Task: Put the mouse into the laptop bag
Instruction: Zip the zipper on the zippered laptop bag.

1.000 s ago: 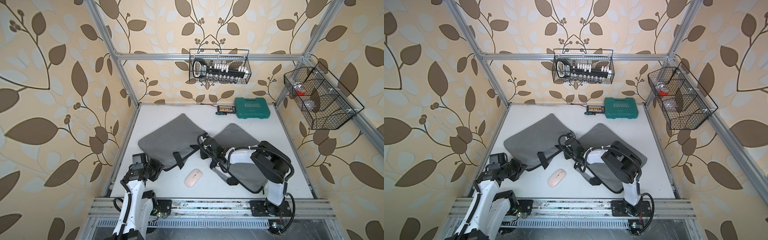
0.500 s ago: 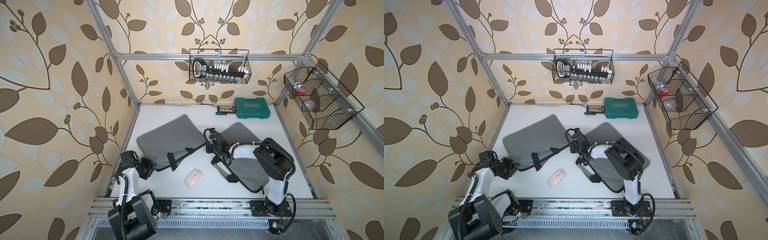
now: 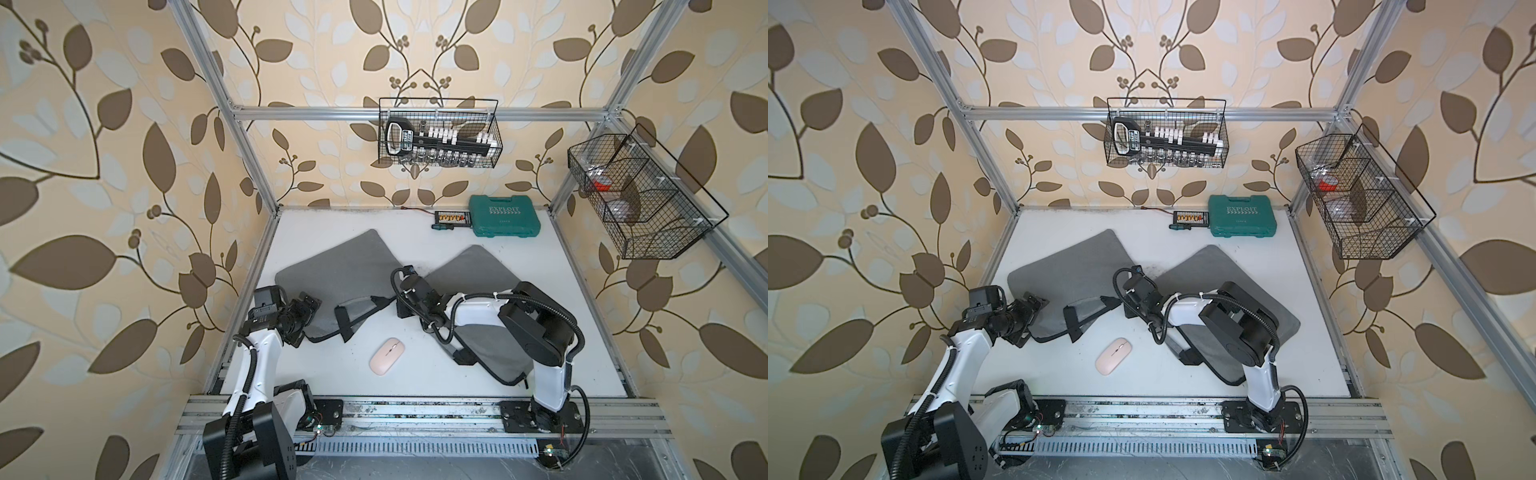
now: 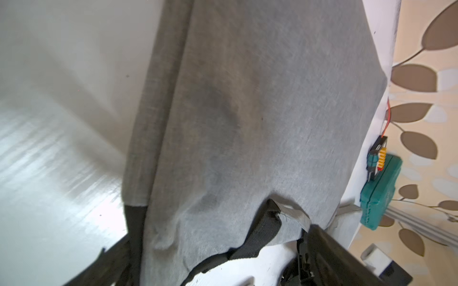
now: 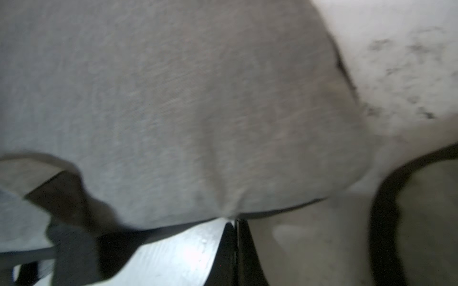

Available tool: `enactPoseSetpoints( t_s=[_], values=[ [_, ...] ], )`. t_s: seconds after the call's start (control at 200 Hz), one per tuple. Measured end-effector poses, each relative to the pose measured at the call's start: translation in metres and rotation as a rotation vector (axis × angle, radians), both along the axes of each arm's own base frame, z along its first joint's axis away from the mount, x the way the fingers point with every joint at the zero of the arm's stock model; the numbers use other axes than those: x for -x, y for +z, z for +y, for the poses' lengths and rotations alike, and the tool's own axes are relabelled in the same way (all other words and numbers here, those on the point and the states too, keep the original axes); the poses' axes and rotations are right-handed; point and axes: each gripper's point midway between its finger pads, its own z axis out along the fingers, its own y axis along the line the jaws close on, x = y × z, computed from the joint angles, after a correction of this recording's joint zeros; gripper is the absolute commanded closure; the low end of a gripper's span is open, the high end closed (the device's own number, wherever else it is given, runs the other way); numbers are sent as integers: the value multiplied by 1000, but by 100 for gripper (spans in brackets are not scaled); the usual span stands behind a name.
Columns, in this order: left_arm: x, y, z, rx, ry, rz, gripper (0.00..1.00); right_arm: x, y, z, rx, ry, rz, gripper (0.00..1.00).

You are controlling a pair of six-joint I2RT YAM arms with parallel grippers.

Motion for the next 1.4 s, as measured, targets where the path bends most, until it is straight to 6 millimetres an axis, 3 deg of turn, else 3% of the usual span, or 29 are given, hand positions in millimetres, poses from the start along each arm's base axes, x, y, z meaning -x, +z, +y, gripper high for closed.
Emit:
enactPoseSetpoints(
  t_s=[0.17, 0.3, 0.425, 0.6, 0.695, 0.875, 0.955, 1.085, 1.225, 1.4],
  values=[
    [-11, -14, -6, 7, -38, 123, 1, 19, 1, 21, -23, 41, 13, 100],
    [-4, -18, 5, -40, 14, 200, 1, 28, 2, 30, -28, 63, 16, 100],
    [1, -10, 22, -105, 96, 238, 1, 21, 0, 30, -38, 49, 25, 100],
    [-2, 8, 40, -123, 171, 233, 1, -9, -4, 4, -60, -27, 50, 100],
    [-4, 18, 42, -121, 177, 210, 1, -16, -4, -2, -59, -48, 47, 100],
    [8, 49, 22, -56, 169, 63, 1, -1, 2, 17, -51, -10, 31, 100],
    [20, 53, 6, 3, 159, -4, 1, 5, 6, 28, -57, 13, 25, 100],
    [42, 36, -26, 126, 110, -19, 1, 14, 11, 40, -62, 39, 15, 100],
    [57, 3, -54, 269, 78, 31, 1, 19, 11, 43, -57, 47, 12, 100],
    [59, -24, -65, 351, 102, 75, 1, 21, 11, 45, -54, 49, 8, 100]
  ],
)
